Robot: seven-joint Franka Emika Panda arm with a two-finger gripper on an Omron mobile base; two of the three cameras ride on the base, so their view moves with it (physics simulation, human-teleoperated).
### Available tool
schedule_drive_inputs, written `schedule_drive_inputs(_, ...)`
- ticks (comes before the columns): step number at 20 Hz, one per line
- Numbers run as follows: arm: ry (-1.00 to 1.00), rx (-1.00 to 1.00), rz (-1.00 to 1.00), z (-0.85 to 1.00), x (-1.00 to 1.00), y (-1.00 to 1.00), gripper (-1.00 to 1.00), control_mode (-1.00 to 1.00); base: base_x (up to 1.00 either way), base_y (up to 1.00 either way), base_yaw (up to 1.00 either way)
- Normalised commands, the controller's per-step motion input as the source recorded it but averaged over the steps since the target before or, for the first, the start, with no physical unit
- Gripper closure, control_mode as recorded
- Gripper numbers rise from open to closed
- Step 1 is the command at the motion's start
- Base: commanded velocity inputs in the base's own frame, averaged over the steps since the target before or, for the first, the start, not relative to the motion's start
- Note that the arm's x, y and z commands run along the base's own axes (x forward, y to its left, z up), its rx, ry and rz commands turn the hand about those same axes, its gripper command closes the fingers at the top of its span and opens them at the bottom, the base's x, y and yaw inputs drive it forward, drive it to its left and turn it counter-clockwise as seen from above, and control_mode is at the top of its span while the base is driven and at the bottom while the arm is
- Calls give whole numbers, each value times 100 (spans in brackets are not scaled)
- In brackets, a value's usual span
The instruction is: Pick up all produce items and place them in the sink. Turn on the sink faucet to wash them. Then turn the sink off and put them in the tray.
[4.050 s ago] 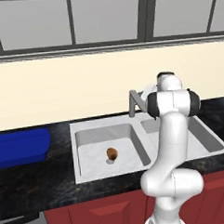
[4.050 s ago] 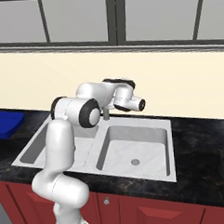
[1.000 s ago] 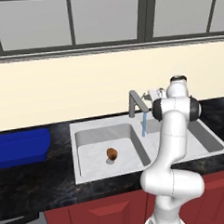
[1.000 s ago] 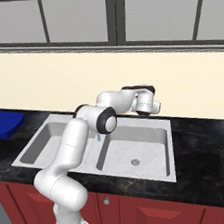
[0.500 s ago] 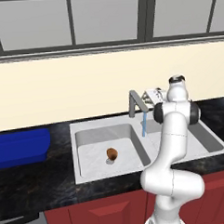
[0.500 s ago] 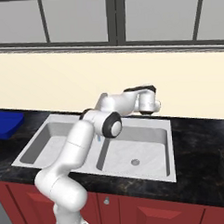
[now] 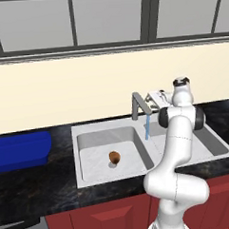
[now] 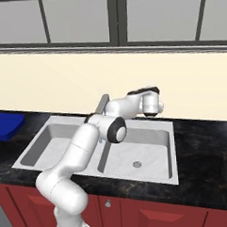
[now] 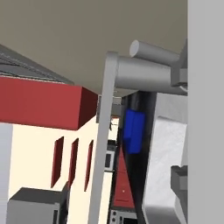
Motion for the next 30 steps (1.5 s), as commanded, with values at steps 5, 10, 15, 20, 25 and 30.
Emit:
schedule_drive_inputs(5,6,-2,-13,0,0,-15,-100,-100,0,0,0)
schedule_drive_inputs(10,8,-7,-21,0,0,-17,-100,-100,0,0,0)
schedule_drive_inputs(15,7,-8,-18,0,4,3,-100,-100,0,0,0)
schedule_drive_inputs(20,0,-4,-2,0,6,35,-100,-100,0,0,0)
schedule_drive_inputs(25,0,-1,0,0,9,44,-100,-100,0,0,0)
schedule_drive_inputs(30,0,0,0,14,3,41,-100,-100,0,0,0)
